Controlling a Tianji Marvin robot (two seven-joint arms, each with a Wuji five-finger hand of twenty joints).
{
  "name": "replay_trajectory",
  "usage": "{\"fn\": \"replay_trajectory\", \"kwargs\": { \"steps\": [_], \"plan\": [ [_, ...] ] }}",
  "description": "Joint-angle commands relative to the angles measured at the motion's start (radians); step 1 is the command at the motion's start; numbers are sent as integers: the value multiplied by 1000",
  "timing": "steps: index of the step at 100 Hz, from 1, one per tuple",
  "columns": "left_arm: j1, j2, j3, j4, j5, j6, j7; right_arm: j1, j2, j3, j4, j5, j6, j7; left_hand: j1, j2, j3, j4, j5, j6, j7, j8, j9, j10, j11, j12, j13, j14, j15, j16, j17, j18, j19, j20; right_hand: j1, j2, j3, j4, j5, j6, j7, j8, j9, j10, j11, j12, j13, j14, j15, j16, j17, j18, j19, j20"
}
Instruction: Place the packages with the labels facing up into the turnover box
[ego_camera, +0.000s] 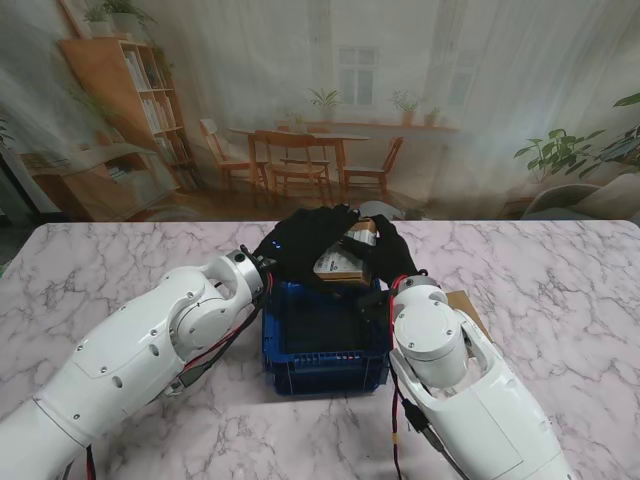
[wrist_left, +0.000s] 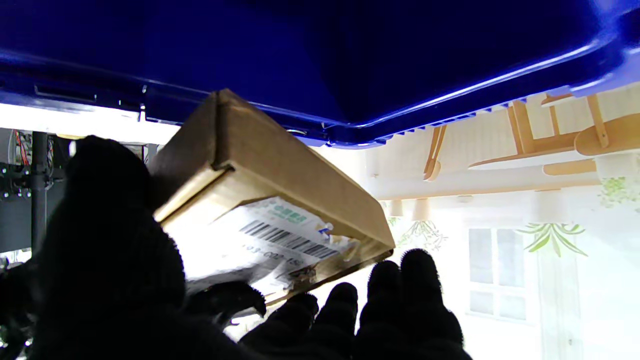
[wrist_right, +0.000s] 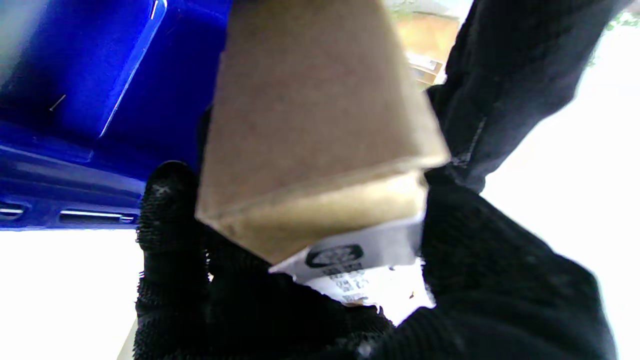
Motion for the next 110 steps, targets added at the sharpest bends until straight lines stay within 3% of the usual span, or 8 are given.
{"fn": "replay_trajectory", "kwargs": {
  "steps": [1, 10, 17, 34, 52, 66, 79, 110],
  "plan": [
    [-8, -5, 2, 14, -7, -1, -21, -2, -1, -5, -14, 3, -4, 11, 95, 27, 75, 55, 10, -1, 93, 63, 20, -29, 43, 56, 33, -10, 32, 32, 10, -47, 31, 20, 137, 110, 205, 92, 11, -70, 13, 25, 68, -177, 57, 24, 44, -42, 70, 18, 11, 10, 21, -7],
    [-12, -7, 0, 19, -24, -11, -25, -3, 0, -5, -12, 8, -7, 16, 109, 35, 82, 61, 10, -20, 73, 71, 25, -64, 145, 135, 57, -12, 64, 88, 16, -48, 53, 30, 137, 109, 205, 93, 14, -72, 10, 25, 68, -176, 56, 28, 43, -37, 74, 18, 7, 12, 22, -7],
    [-11, -5, -8, 15, -14, -13, -26, -3, 2, -5, -11, 9, -10, 21, 76, 41, 54, 44, 13, -32, 48, -86, 0, -31, 108, 94, 35, 7, 46, 110, 2, -39, 46, 26, 136, 110, 205, 93, 20, -75, 7, 25, 68, -176, 56, 31, 44, -38, 76, 17, 3, 11, 24, -7],
    [-7, -4, -20, 12, -8, -16, -21, -3, 5, -7, -9, 9, -11, 34, 16, 39, 27, 26, 16, -55, 33, -266, -51, 9, -89, -299, -54, 27, -63, -33, -37, -17, -32, -12, 137, 110, 207, 94, 27, -78, 1, 24, 69, -176, 63, 46, 45, -37, 90, 20, -1, 10, 32, -2],
    [-17, -7, -16, 20, -12, -21, -12, -4, 10, -9, -8, 10, -19, 49, 8, 34, 23, 20, 16, -62, 33, -278, -54, 5, -92, -364, -51, 21, -82, -82, -32, -8, -49, -21, 136, 111, 210, 97, 36, -78, -4, 25, 74, -180, 68, 71, 45, -41, 121, 29, -2, 6, 39, 3],
    [-29, -9, -3, 31, -40, -36, -28, -4, 10, -11, -8, 18, -21, 54, 74, 29, 66, 46, 16, -58, 40, -255, 17, -55, 41, -107, 35, -21, -6, -47, 16, -35, -4, 4, 135, 112, 210, 98, 39, -76, -6, 25, 74, -180, 67, 78, 43, -40, 125, 28, -4, 4, 39, 4],
    [-39, -15, 14, 50, -80, -45, -33, -4, 9, -11, -8, 22, -22, 52, 171, 46, 137, 83, 16, -64, 40, -239, 77, -110, 275, 80, 123, -43, 98, 114, 54, -48, 81, 48, 135, 112, 208, 97, 40, -76, -8, 26, 70, -181, 62, 81, 40, -38, 115, 22, -9, 7, 36, 3],
    [-27, -19, 7, 38, -107, -32, -42, -9, 8, -8, -12, 26, -21, 45, 297, 105, 455, 178, 15, -98, 46, -217, 174, -187, 476, 280, 235, -84, 222, 376, 131, -58, 186, 130, 139, 116, 184, 85, 21, -86, -19, 23, 46, -181, 34, 68, 38, -26, 36, -6, -35, 3, 15, 0]
  ]
}}
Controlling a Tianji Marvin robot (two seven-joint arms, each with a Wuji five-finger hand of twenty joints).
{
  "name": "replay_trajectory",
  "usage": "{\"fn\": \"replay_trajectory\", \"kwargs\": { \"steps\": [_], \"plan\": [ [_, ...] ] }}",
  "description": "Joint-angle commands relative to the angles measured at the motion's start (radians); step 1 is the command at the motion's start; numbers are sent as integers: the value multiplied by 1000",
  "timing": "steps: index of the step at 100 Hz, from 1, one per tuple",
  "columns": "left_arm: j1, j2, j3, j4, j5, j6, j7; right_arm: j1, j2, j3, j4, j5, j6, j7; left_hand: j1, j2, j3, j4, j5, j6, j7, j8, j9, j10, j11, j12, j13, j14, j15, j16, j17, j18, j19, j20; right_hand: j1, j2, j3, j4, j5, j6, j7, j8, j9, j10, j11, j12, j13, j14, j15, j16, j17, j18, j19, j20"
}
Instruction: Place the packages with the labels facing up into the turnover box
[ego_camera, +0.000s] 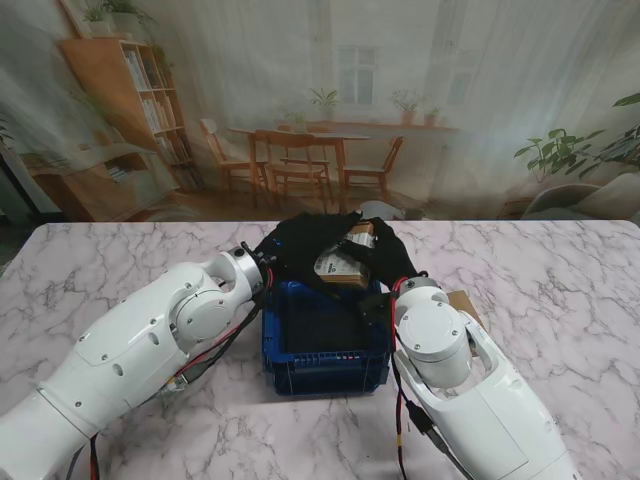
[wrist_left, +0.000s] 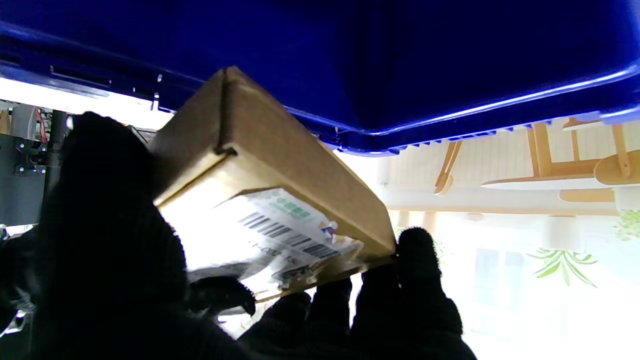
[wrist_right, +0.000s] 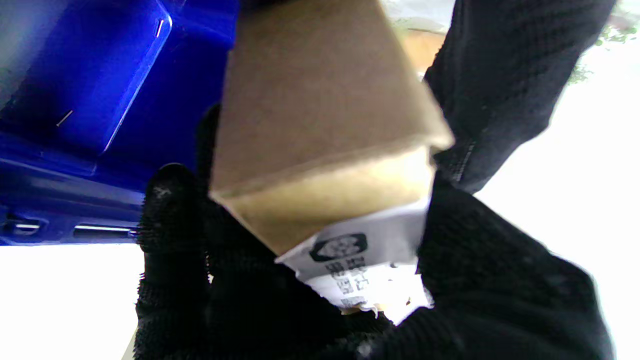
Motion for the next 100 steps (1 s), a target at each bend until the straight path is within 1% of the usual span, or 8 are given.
{"fn": "replay_trajectory", "kwargs": {
  "steps": [1, 21, 27, 35, 44, 62, 79, 100],
  "plan": [
    [4, -8, -4, -11, -4, 12, -21, -7, -10, -8, -13, 8, -1, 7, 263, 187, 474, 139, -1, -46, 18, 15, 115, -133, 157, 37, 88, -57, 149, 77, 26, -54, 64, 34, 139, 95, 180, 85, 21, -86, 10, 17, 49, -198, 34, 28, 36, -23, -13, -18, -13, 3, 5, 0],
    [21, -5, -26, -34, -7, 23, -33, -9, -9, -7, -13, 14, 5, 12, 296, 201, 512, 120, -2, -59, 29, 55, 163, -148, 202, 79, 131, -61, 178, 113, 60, -52, 92, 47, 103, 73, 117, 65, -24, -106, 0, 12, -14, -189, 20, 19, -15, -13, -73, -22, -65, 1, -17, 0],
    [25, -3, -32, -41, -6, 28, -39, -11, -8, -4, -14, 19, 5, 16, 304, 200, 515, 117, -1, -62, 30, 63, 168, -148, 202, 82, 137, -59, 182, 120, 65, -48, 96, 49, -34, 64, 107, 96, -55, -120, -6, 2, -71, -177, 15, 28, -69, 3, -98, -11, -103, 12, -35, 8],
    [30, -2, -39, -47, -4, 33, -43, -15, -7, 0, -15, 27, 7, 20, 319, 190, 529, 94, -2, -68, 28, 112, 181, -147, 200, 132, 148, -53, 170, 214, 71, -47, 101, 51, -137, 58, 107, 149, -86, -127, -13, -7, -128, -166, 1, 42, -130, 13, -115, -10, -142, 16, -53, 11],
    [33, -1, -47, -55, -3, 38, -50, -19, -6, 5, -16, 28, 6, 23, 328, 178, 541, 83, -2, -70, 33, 130, 197, -144, 194, 183, 164, -48, 163, 254, 80, -44, 107, 52, -262, 41, 74, 152, -130, -132, -25, -19, -211, -147, -34, 42, -222, 23, -154, -22, -202, 32, -86, 8],
    [37, -1, -59, -59, -8, 41, -52, -31, -1, 16, -20, 32, -1, 34, 344, 173, 540, 70, -2, -77, 36, 155, 208, -145, 185, 221, 174, -44, 154, 285, 89, -46, 108, 50, -408, 33, 28, 153, -174, -150, -65, -48, -385, -129, -108, 6, -377, 17, -195, -34, -287, 20, -117, 11],
    [41, 4, -74, -71, -8, 46, -75, -50, 6, 30, -28, -3, -31, 32, 341, 181, 538, 67, -3, -76, 36, 164, 209, -142, 181, 225, 174, -42, 146, 282, 89, -42, 107, 47, -464, 72, -42, 155, -178, -178, -188, -39, -584, -129, -212, -63, -588, -6, -320, -87, -411, -35, -184, 47],
    [34, 10, -80, -77, -25, 67, -128, -101, 25, 71, -52, -103, -99, 24, 334, 189, 526, 64, -2, -68, 38, 177, 216, -133, 170, 223, 175, -35, 138, 259, 89, -34, 108, 46, -454, 112, -94, 162, -174, -195, -211, 24, -763, -122, -381, -146, -797, -22, -590, -218, -527, -54, -389, 17]
  ]
}}
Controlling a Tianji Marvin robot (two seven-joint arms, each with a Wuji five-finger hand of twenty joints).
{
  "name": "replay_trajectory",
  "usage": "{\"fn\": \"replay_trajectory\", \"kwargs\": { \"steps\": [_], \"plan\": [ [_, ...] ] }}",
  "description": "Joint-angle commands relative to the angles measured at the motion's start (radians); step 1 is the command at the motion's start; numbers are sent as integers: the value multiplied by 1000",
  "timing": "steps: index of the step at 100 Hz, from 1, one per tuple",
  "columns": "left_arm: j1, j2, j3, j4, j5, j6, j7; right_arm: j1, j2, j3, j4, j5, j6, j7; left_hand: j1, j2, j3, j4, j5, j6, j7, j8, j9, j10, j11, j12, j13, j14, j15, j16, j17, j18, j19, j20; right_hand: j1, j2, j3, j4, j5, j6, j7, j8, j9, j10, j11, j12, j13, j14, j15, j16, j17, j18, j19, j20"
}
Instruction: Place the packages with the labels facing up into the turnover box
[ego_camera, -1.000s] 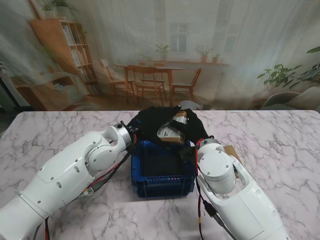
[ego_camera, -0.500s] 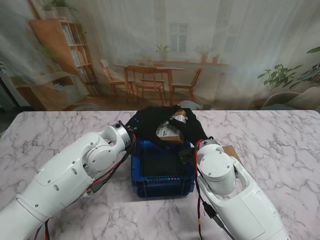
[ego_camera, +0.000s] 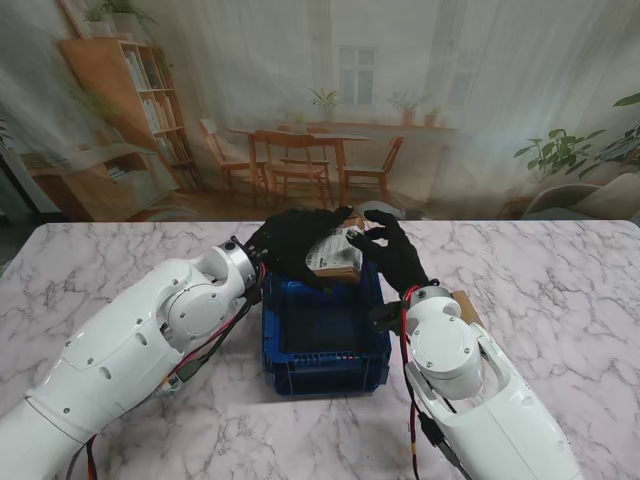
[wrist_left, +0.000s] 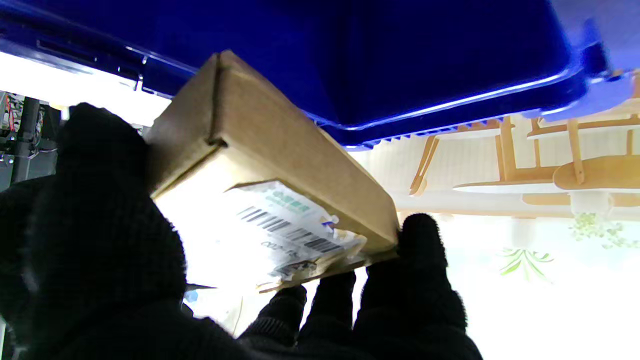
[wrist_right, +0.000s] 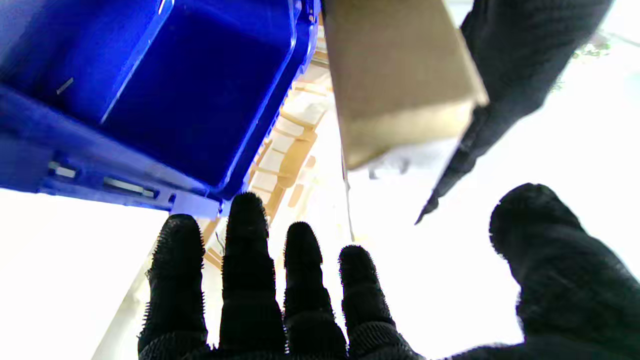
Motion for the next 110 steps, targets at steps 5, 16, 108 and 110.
{"fn": "replay_trajectory", "kwargs": {
  "steps": [5, 16, 108, 110],
  "plan": [
    [-14, 6, 3, -4, -18, 22, -47, -48, 21, 34, -23, -39, -41, -7, 337, 225, 515, 59, -4, -11, 13, 31, 157, -141, 151, 94, 119, -64, 147, 59, 13, -56, 17, 14, -16, 47, -34, 26, -11, -59, -24, 21, -50, -21, -65, -28, -67, -35, -110, -58, -38, -44, -76, -17],
    [-27, 8, 15, 2, -25, 39, -71, -104, 30, 77, -46, -89, -95, -19, 331, 228, 511, 60, -2, -8, 17, 43, 165, -135, 141, 92, 118, -61, 149, 22, 14, -51, 18, 14, -4, 56, -38, 29, -8, -62, -26, 18, -49, -23, -83, -36, -83, -34, -143, -72, -52, -46, -107, -19],
    [-224, -34, 287, 208, -138, 202, -119, -280, 37, 211, -43, -230, -252, -123, 273, 287, 280, 29, 1, 4, 14, 20, 158, -110, 157, -49, 108, -33, 165, -63, -5, -20, 24, 28, 30, 78, -49, 37, -11, -63, -42, 3, -43, -22, -100, -39, -133, -46, -225, -89, -83, -61, -216, 11],
    [-225, -33, 288, 209, -138, 203, -119, -281, 36, 212, -42, -230, -253, -124, 290, 296, 239, 20, 0, 4, 15, 23, 157, -109, 156, -53, 108, -32, 161, -66, -7, -19, 22, 30, 30, 78, -49, 37, -11, -63, -43, 3, -42, -23, -99, -39, -132, -47, -225, -88, -83, -61, -217, 12]
  ]
}}
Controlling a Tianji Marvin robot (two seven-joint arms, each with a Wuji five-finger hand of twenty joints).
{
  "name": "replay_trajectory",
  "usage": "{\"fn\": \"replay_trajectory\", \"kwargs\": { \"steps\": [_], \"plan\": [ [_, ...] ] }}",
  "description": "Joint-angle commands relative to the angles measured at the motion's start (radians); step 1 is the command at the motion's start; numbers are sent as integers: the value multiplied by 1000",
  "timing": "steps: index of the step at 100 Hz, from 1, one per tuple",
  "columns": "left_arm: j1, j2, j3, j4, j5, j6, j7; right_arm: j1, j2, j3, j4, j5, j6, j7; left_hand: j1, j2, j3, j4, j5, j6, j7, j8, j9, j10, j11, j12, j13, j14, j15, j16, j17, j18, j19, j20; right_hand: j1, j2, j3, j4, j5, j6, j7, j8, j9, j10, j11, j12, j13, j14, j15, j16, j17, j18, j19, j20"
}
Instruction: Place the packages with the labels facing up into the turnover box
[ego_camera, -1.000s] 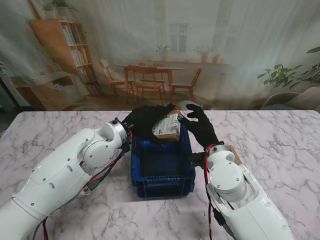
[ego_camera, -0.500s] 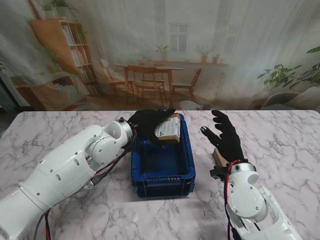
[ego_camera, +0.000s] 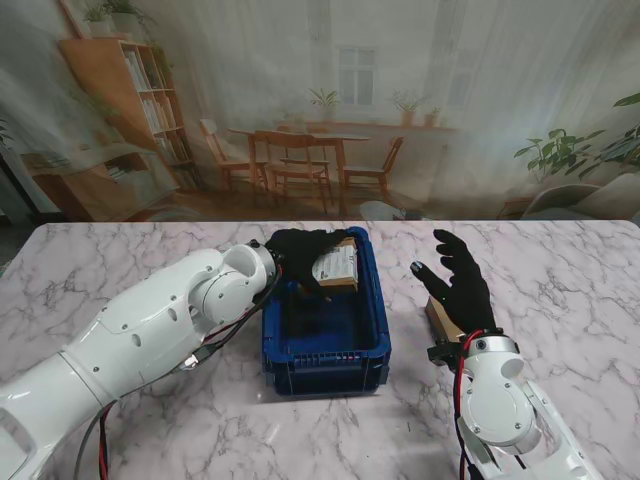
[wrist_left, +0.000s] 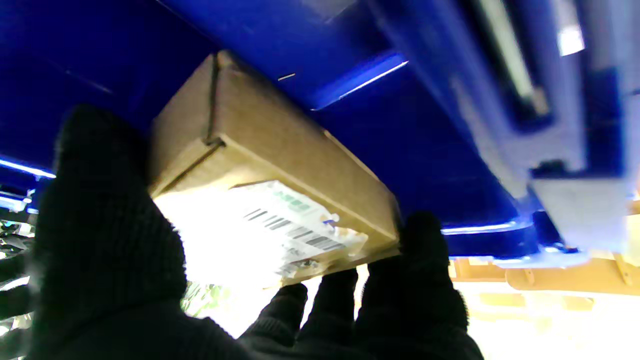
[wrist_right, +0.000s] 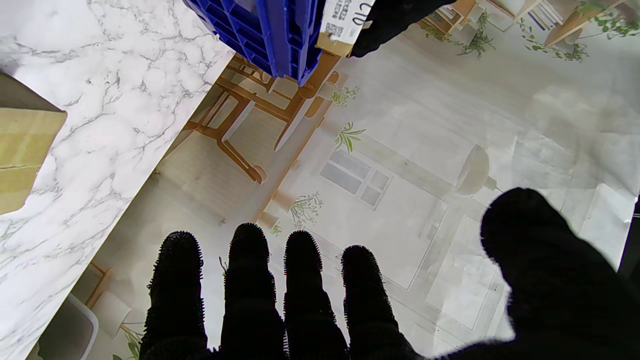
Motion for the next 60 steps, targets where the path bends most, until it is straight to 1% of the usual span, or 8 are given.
{"fn": "replay_trajectory", "kwargs": {
  "steps": [1, 17, 20, 28, 38, 46, 52, 60],
  "plan": [
    [-7, -7, 6, 4, -1, 4, -15, -8, -2, 3, 9, -1, -1, -6, 290, 294, 230, 32, 0, 0, 1, -6, 134, -125, 181, 0, 87, -46, 160, 20, -19, -36, 20, 22, 11, 36, -33, 25, -11, -39, -20, 2, -19, -23, -16, -4, -19, -34, -46, -15, -16, -47, -19, 15],
    [-10, -1, 11, -4, 16, 8, -29, -11, -3, 7, 17, 0, -4, -13, 251, 294, 149, 19, -1, 6, 0, -3, 114, -105, 157, -12, 61, -30, 137, 7, -46, -20, 12, 27, 13, 35, -33, 25, -12, -37, -26, 2, -22, -21, -13, -3, -20, -34, -46, -13, -18, -46, -27, 21],
    [-11, 1, 13, -4, 23, 6, -30, -12, -4, 8, 18, 1, -4, -14, 242, 298, 116, 12, -1, 7, -1, -2, 107, -98, 140, -21, 52, -24, 126, -3, -54, -16, 11, 33, 13, 36, -33, 25, -13, -38, -28, 2, -23, -21, -12, -3, -21, -34, -47, -13, -19, -47, -29, 22],
    [-12, 3, 16, -5, 30, 6, -34, -13, -4, 8, 20, -1, -3, -16, 204, 300, 73, 4, -2, 9, -3, -1, 69, -71, 99, -43, 13, -7, 99, -23, -70, -8, 6, 40, 14, 34, -33, 25, -14, -37, -32, 2, -26, -21, -12, -2, -23, -32, -47, -12, -23, -45, -37, 23],
    [-17, 3, 24, 1, 20, 0, -43, -15, -4, 8, 20, -2, -1, -18, 167, 307, 35, 0, -4, 7, -11, -11, -11, -26, 22, -94, -56, 18, 77, -40, -104, -3, 5, 61, 17, 34, -32, 26, -15, -36, -41, 2, -27, -21, -9, -1, -22, -33, -46, -11, -25, -40, -47, 26],
    [-24, 3, 34, 6, 22, -2, -48, -16, -4, 8, 19, -3, 0, -19, 125, 307, 19, -5, -3, 12, -15, -31, -65, 2, -32, -134, -91, 23, 64, -52, -118, -9, -3, 72, 21, 32, -29, 26, -16, -34, -48, 3, -28, -22, -6, -1, -22, -32, -46, -10, -26, -39, -55, 28],
    [-26, 3, 40, 9, 20, -2, -51, -17, -4, 9, 20, -6, 1, -20, 98, 307, 14, -10, -3, 13, -19, -50, -101, 12, -78, -173, -113, 23, 55, -61, -129, -13, -7, 81, 24, 31, -27, 26, -17, -33, -54, 3, -30, -21, -5, 0, -22, -33, -46, -9, -27, -37, -62, 30],
    [-31, 5, 48, 12, 22, -3, -59, -17, -4, 9, 20, -8, 1, -20, 49, 307, 13, -21, -3, 15, -20, -85, -125, 27, -186, -261, -146, 32, 28, -88, -148, -13, -21, 92, 26, 27, -25, 25, -17, -32, -63, 5, -32, -22, -3, 0, -23, -31, -46, -9, -26, -35, -69, 33]
  ]
}}
